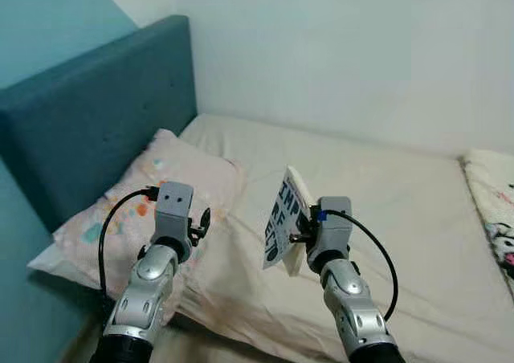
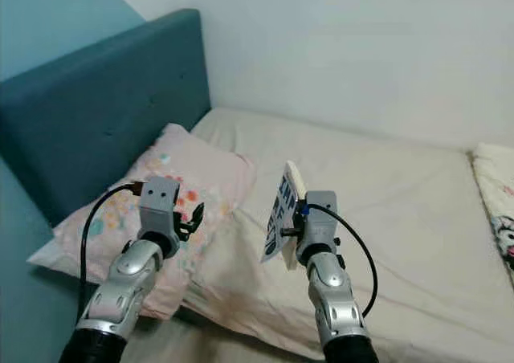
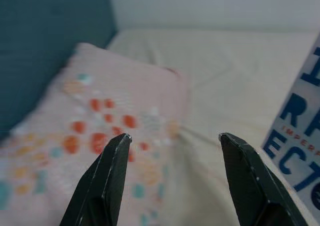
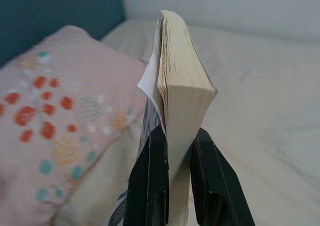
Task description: Clean up the room
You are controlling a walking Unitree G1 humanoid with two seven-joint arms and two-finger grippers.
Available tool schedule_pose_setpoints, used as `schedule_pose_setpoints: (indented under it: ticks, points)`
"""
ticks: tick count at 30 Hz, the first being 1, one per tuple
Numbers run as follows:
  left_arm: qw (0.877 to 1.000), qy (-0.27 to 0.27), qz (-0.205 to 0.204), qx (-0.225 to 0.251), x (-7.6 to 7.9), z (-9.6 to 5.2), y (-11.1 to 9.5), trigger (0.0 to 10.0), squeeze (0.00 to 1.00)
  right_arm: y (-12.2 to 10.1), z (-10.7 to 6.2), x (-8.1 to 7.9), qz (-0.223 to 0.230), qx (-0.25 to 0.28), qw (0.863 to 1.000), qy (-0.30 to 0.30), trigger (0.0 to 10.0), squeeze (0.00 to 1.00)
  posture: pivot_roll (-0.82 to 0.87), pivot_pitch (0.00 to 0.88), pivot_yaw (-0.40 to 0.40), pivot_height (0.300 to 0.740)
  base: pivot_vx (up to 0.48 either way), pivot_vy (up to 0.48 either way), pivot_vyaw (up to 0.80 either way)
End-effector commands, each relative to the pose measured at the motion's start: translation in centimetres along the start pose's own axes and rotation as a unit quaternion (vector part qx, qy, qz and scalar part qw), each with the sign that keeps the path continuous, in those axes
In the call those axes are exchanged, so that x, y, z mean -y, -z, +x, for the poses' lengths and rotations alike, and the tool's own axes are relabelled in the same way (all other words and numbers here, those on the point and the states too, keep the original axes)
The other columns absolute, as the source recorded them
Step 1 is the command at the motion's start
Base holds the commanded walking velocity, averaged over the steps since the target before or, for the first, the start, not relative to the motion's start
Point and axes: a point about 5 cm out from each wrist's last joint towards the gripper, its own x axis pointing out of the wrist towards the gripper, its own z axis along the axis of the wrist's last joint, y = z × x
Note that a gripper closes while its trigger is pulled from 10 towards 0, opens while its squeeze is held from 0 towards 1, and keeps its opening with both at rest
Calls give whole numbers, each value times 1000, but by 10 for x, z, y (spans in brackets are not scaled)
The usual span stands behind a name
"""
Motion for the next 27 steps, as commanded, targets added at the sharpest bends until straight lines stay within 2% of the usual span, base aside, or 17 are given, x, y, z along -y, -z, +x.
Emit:
schedule_pose_setpoints:
  ticks: [1,6,7,17,21,27]
  points:
    - [1000,7,5,-1,4,0,-1,10000,0,-6,-1,4,2,19,1000,8,10000,0,7,0,-24,740,0,-480,0]
    - [1000,5,-1,0,3,0,0,10000,0,-5,-1,4,3,19,1000,10,10000,0,9,0,-24,740,0,-480,0]
    - [1000,0,-10,-3,3,0,0,10000,0,-5,-1,4,4,19,1000,10,10000,0,9,0,-23,740,0,0,0]
    - [1000,-3,1,-10,1,1,1,10000,0,-5,0,4,2,17,1000,12,10000,0,16,6,-23,740,0,0,0]
    - [1000,-2,-19,-20,3,2,4,10000,0,-4,0,4,-3,14,1000,12,10000,0,14,6,-22,740,0,0,0]
    - [999,-8,-18,-26,3,3,5,10000,0,-4,0,7,-4,11,1000,17,10000,0,9,5,-23,740,0,0,0]
